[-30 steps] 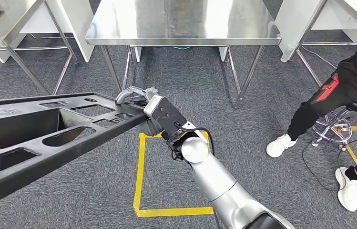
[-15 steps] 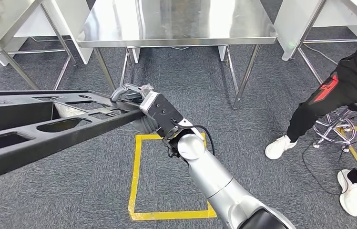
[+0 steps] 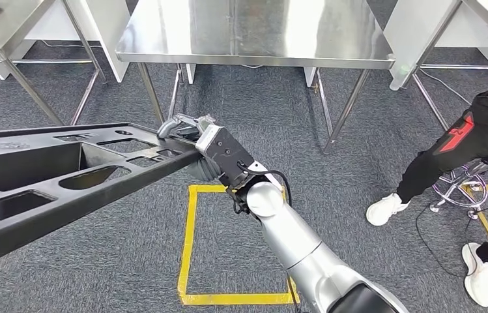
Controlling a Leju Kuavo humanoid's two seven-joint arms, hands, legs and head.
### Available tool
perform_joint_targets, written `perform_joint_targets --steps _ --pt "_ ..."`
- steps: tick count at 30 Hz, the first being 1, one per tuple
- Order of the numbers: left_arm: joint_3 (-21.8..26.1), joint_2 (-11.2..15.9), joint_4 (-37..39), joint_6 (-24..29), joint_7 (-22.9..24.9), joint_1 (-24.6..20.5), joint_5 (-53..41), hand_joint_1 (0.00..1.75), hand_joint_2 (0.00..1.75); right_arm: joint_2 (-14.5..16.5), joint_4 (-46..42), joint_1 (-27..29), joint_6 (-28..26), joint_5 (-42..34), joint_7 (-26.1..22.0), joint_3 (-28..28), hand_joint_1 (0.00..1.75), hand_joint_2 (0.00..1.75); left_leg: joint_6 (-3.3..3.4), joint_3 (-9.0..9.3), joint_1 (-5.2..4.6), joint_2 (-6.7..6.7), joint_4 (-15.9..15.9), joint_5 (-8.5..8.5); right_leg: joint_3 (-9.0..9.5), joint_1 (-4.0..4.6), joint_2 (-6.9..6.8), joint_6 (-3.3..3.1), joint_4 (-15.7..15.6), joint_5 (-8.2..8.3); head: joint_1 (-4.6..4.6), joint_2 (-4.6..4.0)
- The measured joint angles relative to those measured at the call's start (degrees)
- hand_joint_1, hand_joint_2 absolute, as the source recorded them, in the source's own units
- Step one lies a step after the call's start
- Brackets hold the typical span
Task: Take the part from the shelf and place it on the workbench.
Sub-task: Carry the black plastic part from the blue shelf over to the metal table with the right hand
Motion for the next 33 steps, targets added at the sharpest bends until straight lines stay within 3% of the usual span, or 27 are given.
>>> perform_joint_targets --steps 1,3,5,7,9,11,12,13,14,16,18,21,23,24,26,27,28,29,31,33 --pt "0.0 0.0 0.0 0.0 -0.1 0.0 0.0 0.0 1.75 -0.1 0.0 -0.1 0.0 -0.1 0.0 0.0 1.75 1.75 -0.17 0.36 -0.07 -0.13 0.0 -0.3 1.59 0.06 0.0 0.23 -4.3 2.12 0.01 0.0" --pt "0.0 0.0 0.0 -0.1 -0.4 0.0 -0.1 0.0 1.75 -0.1 0.0 -0.3 -0.1 -0.3 0.0 0.0 1.75 1.75 -0.63 0.81 -0.33 -0.35 0.1 -0.9 4.14 0.24 0.02 -0.21 -10.0 4.56 -0.02 0.0" --pt "0.0 0.0 0.0 -0.3 -0.6 0.0 -0.3 0.0 1.75 -0.2 0.0 -0.3 -0.4 -0.4 0.0 -0.1 1.75 1.75 -1.06 0.92 -0.42 -0.4 0.2 -1.26 4.81 0.43 0.05 -1.03 -11.0 4.8 -0.08 0.0" --pt "0.0 0.0 0.0 -0.4 -0.6 0.0 -0.5 0.0 1.75 -0.2 0.0 -0.3 -0.7 -0.4 0.0 -0.2 1.75 1.75 -1.63 0.58 -0.21 -0.2 0.9 -1.88 5.23 -0.07 0.09 -1.71 -11.3 4.7 -0.1 0.0" --pt "0.0 0.0 0.0 -0.4 -0.6 -0.1 -0.6 0.0 1.75 -0.1 -0.1 -0.3 -0.8 -0.4 0.0 -0.4 1.75 1.75 -2.36 -1.58 0.07 0.14 5.4 -4.05 6.01 -0.64 0.07 -2.53 -11.5 4.36 -0.14 0.0" --pt "0.0 0.0 0.0 -0.4 -0.6 0.0 -0.6 0.0 1.75 -0.1 -0.1 -0.2 -0.8 -0.4 -0.1 -0.5 1.75 1.75 -2.99 -5.75 0.42 0.37 13.1 -6.86 6.64 -0.64 0.01 -3.09 -11.5 3.86 -0.14 0.0" --pt "0.0 0.0 0.0 -0.4 -0.6 0.0 -0.6 0.0 1.75 -0.1 -0.1 -0.1 -0.8 -0.4 -0.1 -0.5 1.75 1.75 -3.26 -7.59 0.63 0.45 15.9 -7.31 6.92 -0.67 0.0 -3.16 -11.5 3.63 -0.14 0.0" --pt "0.0 0.1 0.0 -0.4 -0.6 0.1 -0.6 0.0 1.75 -0.1 -0.1 0.0 -0.8 -0.4 0.0 -0.5 1.75 1.75 -3.49 -8.53 0.84 0.52 16.6 -6.66 7.23 -0.76 0.02 -3.1 -11.5 3.36 -0.14 0.0" --pt "0.0 0.1 0.0 -0.4 -0.6 0.1 -0.6 0.0 1.75 -0.1 -0.1 0.1 -0.8 -0.4 0.0 -0.5 1.75 1.75 -3.67 -8.28 1.05 0.6 15.1 -4.95 7.61 -0.91 0.07 -2.9 -11.5 3.06 -0.14 0.0" --pt "0.0 0.1 0.0 -0.4 -0.6 0.0 -0.6 0.0 1.75 -0.1 -0.1 0.1 -0.8 -0.4 0.0 -0.6 1.75 1.75 -4.08 -5.12 1.45 0.92 7.6 -0.58 8.49 -1.11 0.17 -2.2 -11.5 2.33 -0.14 0.0" --pt "0.0 0.1 0.0 -0.5 -0.6 -0.1 -0.6 0.0 1.75 -0.1 -0.1 0.0 -0.8 -0.4 -0.1 -0.6 1.75 1.75 -3.81 -2.19 1.4 1.04 2.0 1.05 8.89 -0.78 0.23 -1.36 -11.4 1.71 -0.15 0.0" --pt "0.0 0.1 0.0 -0.6 -0.6 -0.1 -0.6 0.0 1.75 -0.1 -0.1 0.0 -0.8 -0.4 0.0 -0.6 1.75 1.75 -2.24 -1.42 0.98 0.87 0.8 0.51 9.05 -0.53 0.11 -0.38 -11.9 1.28 -0.11 0.0" --pt "0.0 0.1 0.0 -0.6 -0.7 -0.1 -0.6 0.0 1.75 -0.1 -0.2 -0.1 -0.8 -0.4 0.0 -0.6 1.75 1.75 -1.19 -0.96 0.93 0.75 0.6 0.31 8.2 -0.58 -0.05 -0.1 -10.0 0.24 -0.07 0.0" --pt "0.0 0.2 0.0 -0.6 -0.7 -0.1 -0.6 0.0 1.75 -0.1 -0.2 -0.2 -0.8 -0.4 -0.1 -0.6 1.75 1.75 -0.75 -0.7 0.93 0.72 0.4 0.17 6.69 -0.56 -0.08 -0.24 -7.2 -0.8 -0.04 0.0" --pt "0.0 0.2 0.0 -0.6 -0.7 -0.1 -0.6 0.0 1.75 -0.2 -0.2 -0.1 -0.9 -0.4 -0.1 -0.6 1.75 1.75 -0.07 -0.34 0.66 0.66 0.4 -0.28 1.93 -0.45 -0.09 -0.77 1.0 -3.17 -0.02 0.0" --pt "0.0 0.2 0.0 -0.6 -0.6 -0.1 -0.6 0.0 1.75 -0.3 -0.2 0.1 -0.9 -0.4 0.0 -0.6 1.75 1.75 0.14 -0.11 0.49 0.58 0.4 -0.51 -0.32 -0.38 -0.09 -0.82 4.2 -3.73 -0.02 0.0" --pt "0.0 0.2 0.0 -0.6 -0.6 -0.1 -0.6 0.0 1.75 -0.4 -0.2 0.3 -1.0 -0.4 0.0 -0.6 1.75 1.75 0.27 0.21 0.31 0.47 0.5 -0.78 -1.66 -0.29 -0.09 -0.69 5.5 -3.4 -0.02 0.0" --pt "0.0 0.1 0.0 -0.6 -0.6 0.0 -0.6 0.0 1.75 -0.4 -0.2 0.4 -1.0 -0.3 0.0 -0.6 1.75 1.75 0.32 0.63 0.15 0.35 0.5 -1.06 -1.79 -0.2 -0.1 -0.42 4.4 -2.09 -0.02 0.0" --pt "0.0 0.1 0.0 -0.5 -0.5 0.0 -0.6 0.0 1.75 -0.3 -0.2 0.4 -1.1 -0.3 0.0 -0.6 1.75 1.75 0.21 1.56 -0.05 0.11 0.5 -1.68 0.86 0.09 -0.1 -0.1 -3.3 2.21 -0.01 0.0" --pt "0.1 0.0 0.0 -0.1 -0.4 -0.1 -0.6 0.0 1.75 -0.2 -0.2 0.3 -1.1 -0.3 -0.1 -0.6 1.75 1.75 -0.22 2.1 -0.35 -0.07 0.5 -2.3 3.56 0.56 -0.09 -0.57 -9.6 5.08 -0.03 0.0"
